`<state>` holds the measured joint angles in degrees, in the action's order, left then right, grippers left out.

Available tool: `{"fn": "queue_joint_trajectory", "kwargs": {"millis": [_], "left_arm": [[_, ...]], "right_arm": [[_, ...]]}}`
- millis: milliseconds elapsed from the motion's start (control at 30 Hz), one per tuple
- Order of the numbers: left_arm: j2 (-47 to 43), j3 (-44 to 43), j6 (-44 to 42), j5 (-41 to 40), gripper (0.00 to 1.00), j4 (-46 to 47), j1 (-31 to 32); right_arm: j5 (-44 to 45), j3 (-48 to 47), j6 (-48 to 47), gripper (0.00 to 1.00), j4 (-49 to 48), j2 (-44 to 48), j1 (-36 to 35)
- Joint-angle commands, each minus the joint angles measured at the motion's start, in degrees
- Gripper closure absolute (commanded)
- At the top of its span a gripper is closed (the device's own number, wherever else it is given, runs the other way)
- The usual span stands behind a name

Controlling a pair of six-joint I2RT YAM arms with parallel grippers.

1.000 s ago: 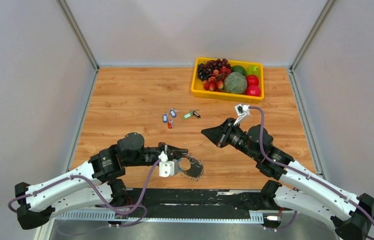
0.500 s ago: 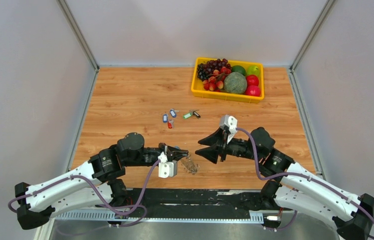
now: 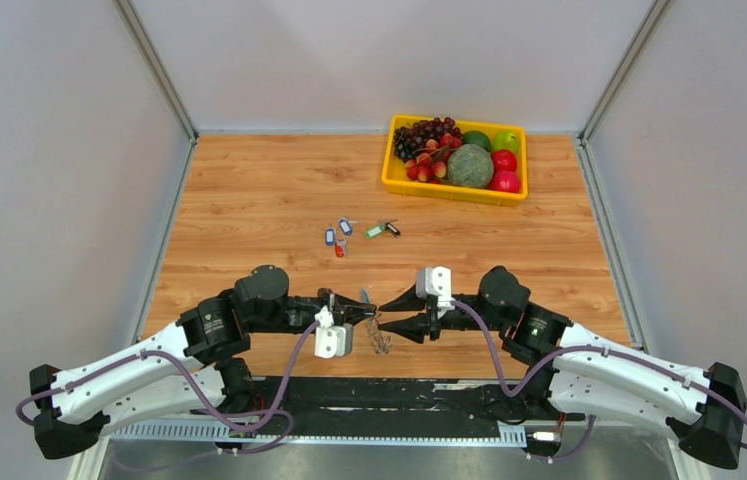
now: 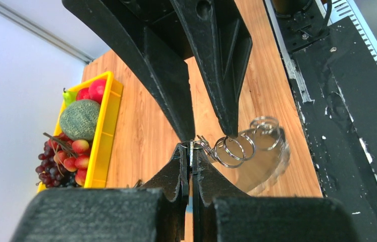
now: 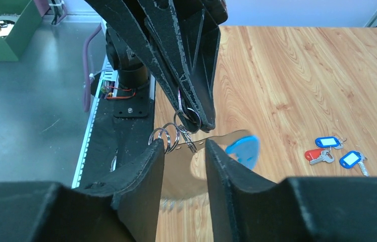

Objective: Remove the keys from the keyring

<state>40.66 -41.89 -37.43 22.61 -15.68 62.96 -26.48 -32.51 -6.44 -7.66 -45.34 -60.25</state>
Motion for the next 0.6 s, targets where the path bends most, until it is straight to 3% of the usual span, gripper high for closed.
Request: {"fn": "queue_joint_trajectory", "kwargs": {"millis": [0, 167, 300, 467, 567], "left_arm": [[-0.6, -0.8, -0.6, 2.7, 1.00, 2.9, 0.1], [-0.9, -0.8, -0.6, 2.9, 1.00, 2.8, 0.2], [-0.8, -0.8, -0.6, 3.0, 1.00, 2.8, 0.2], [-0.7, -0.8, -0.6, 3.3, 1.00, 2.7, 0.1], [-0.8, -0.9, -0.6, 3.1, 1.00, 2.7, 0.2]], "right_arm": [[0.8, -1.5, -3.1, 0.63, -2.9, -1.1, -0.7], [0.8, -1.7, -3.3, 0.66, -3.0, -1.8, -1.1], [0.5, -2.0, -3.1, 0.74, -3.6, -2.0, -1.4], [0.3, -2.4, -2.6, 0.73, -4.0, -2.1, -1.4], [-0.4, -2.3, -2.6, 0.82, -3.7, -2.1, -1.4]]}}
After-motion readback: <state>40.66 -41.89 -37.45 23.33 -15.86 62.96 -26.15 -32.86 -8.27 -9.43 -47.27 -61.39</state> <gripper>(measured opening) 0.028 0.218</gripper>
